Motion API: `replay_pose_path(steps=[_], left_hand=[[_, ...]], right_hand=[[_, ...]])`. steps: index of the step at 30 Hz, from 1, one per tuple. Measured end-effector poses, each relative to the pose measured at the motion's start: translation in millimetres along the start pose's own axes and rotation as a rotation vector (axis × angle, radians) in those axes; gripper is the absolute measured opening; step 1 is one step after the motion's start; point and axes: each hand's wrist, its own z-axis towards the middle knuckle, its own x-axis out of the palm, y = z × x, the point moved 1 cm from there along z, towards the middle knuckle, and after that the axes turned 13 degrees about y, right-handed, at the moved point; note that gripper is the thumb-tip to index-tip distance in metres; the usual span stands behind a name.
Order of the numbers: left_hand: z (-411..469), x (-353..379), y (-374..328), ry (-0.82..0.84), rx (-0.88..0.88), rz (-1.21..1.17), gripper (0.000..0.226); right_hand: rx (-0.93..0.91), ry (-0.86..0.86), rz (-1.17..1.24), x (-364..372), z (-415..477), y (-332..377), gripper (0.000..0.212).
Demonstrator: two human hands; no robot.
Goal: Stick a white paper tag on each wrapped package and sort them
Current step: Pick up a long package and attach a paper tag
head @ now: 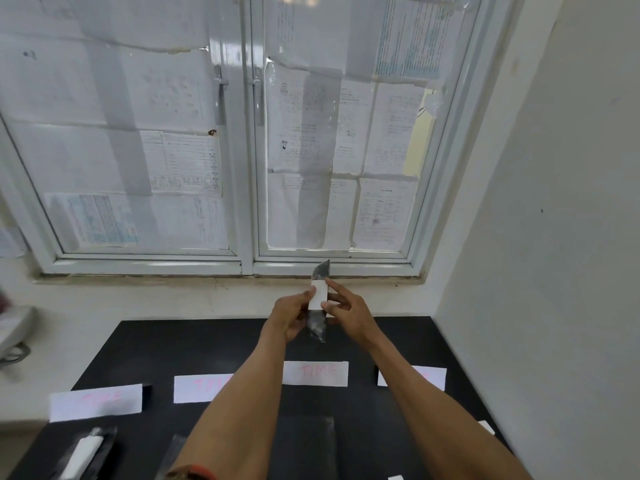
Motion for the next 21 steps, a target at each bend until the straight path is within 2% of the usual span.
replay_pose_path(steps=[7, 16, 21], left_hand=[[-7.0, -3.2, 2.0, 0.089, 0.012, -0.132, 0.036], [-6.3, -14.5, 3.6, 0.105, -0.016, -0.186, 0.036], [-8.1, -24.4, 2.1, 0.089, 0.011, -0.208, 0.038]], right_hand=[[-0.002, -0.029, 0.2, 1.8, -4.7, 1.2, 0.043], [0.028, 0.026, 0.194, 18.2, 2.7, 0.8, 0.043], [0.049, -0.058, 0.168, 27.4, 13.8, -3.0, 0.043]])
